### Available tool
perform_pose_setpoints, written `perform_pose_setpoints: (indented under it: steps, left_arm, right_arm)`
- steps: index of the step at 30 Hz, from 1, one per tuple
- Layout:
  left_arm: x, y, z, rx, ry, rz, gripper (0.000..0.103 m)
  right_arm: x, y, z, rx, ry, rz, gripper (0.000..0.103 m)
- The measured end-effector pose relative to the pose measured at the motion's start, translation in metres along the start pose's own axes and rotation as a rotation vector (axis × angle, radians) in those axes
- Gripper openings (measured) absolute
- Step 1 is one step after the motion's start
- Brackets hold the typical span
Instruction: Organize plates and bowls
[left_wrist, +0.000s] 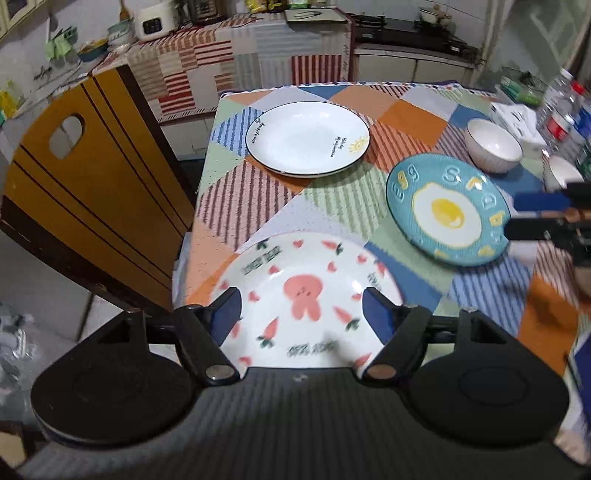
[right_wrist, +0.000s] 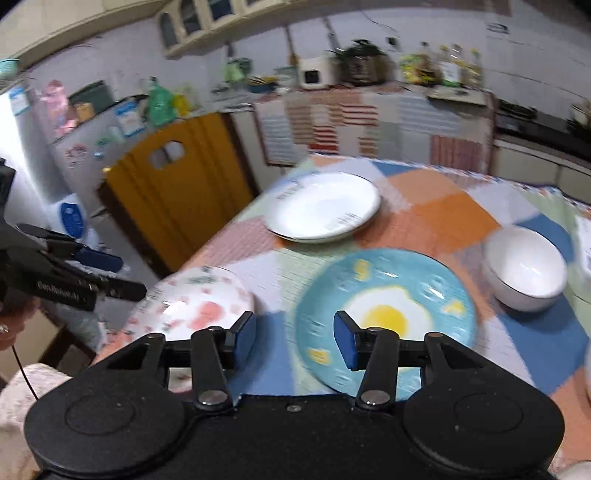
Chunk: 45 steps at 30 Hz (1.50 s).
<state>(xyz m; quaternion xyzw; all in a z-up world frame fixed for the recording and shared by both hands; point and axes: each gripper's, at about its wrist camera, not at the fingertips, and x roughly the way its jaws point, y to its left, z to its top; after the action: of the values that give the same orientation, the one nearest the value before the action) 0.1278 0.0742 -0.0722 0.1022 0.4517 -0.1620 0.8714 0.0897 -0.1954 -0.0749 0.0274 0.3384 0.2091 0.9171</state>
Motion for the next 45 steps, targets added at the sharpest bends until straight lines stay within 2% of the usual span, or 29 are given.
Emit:
perform_pose_setpoints:
  steps: [5,7,9,11,13,15,21,25,28,30,34,35,37,42,45]
  left_arm:
    - [-0.003,0.016,-0.025,0.051,-0.041,-0.013,0.075]
    - [0.002,0.021,-0.034,0.051,-0.056,0.031,0.075]
    - [0.011,0.026,-0.040,0.064,-0.041,0.078,0.075]
    - [0.023,0.033,-0.045,0.065,-0.019,0.068,0.075]
    - [0.034,0.039,-0.048,0.059,0.010,0.064,0.075]
    - [0.045,0.045,-0.052,0.047,0.029,0.051,0.075]
    - [0.069,0.054,-0.059,0.021,0.067,0.017,0.069]
    - [0.081,0.063,-0.062,-0.027,0.106,-0.004,0.054]
    - [0.088,0.071,-0.066,-0.065,0.131,-0.019,0.036]
    - [0.091,0.076,-0.068,-0.098,0.127,-0.053,0.035]
    - [0.095,0.081,-0.070,-0.167,0.133,-0.102,0.028]
    - [0.096,0.081,-0.071,-0.180,0.131,-0.109,0.028]
    - [0.096,0.081,-0.073,-0.197,0.123,-0.112,0.028]
    - [0.099,0.084,-0.075,-0.228,0.112,-0.130,0.029]
    - [0.099,0.082,-0.074,-0.243,0.114,-0.115,0.030]
  right_arm:
    - [0.013,0.036,-0.002,-0.098,0.001,0.061,0.058]
    - [0.021,0.046,-0.009,-0.126,-0.021,0.087,0.062]
    - [0.027,0.054,-0.018,-0.158,-0.087,0.109,0.062]
    - [0.034,0.062,-0.032,-0.249,-0.174,0.092,0.062]
    - [0.050,0.066,-0.035,-0.289,-0.108,0.092,0.062]
    - [0.063,0.062,-0.035,-0.248,-0.045,0.131,0.062]
    - [0.095,0.052,-0.038,-0.146,0.066,0.069,0.062]
    - [0.112,0.051,-0.042,-0.073,0.132,0.076,0.062]
    - [0.120,0.053,-0.049,-0.048,0.140,0.093,0.062]
    - [0.125,0.053,-0.053,-0.021,0.151,0.100,0.062]
    - [0.131,0.050,-0.057,0.015,0.147,0.080,0.055]
    - [0.131,0.051,-0.057,0.016,0.146,0.077,0.053]
    - [0.131,0.055,-0.058,-0.003,0.146,0.080,0.040]
    - [0.135,0.061,-0.057,-0.038,0.141,0.081,0.037]
    - [0.136,0.060,-0.055,-0.039,0.135,0.075,0.031]
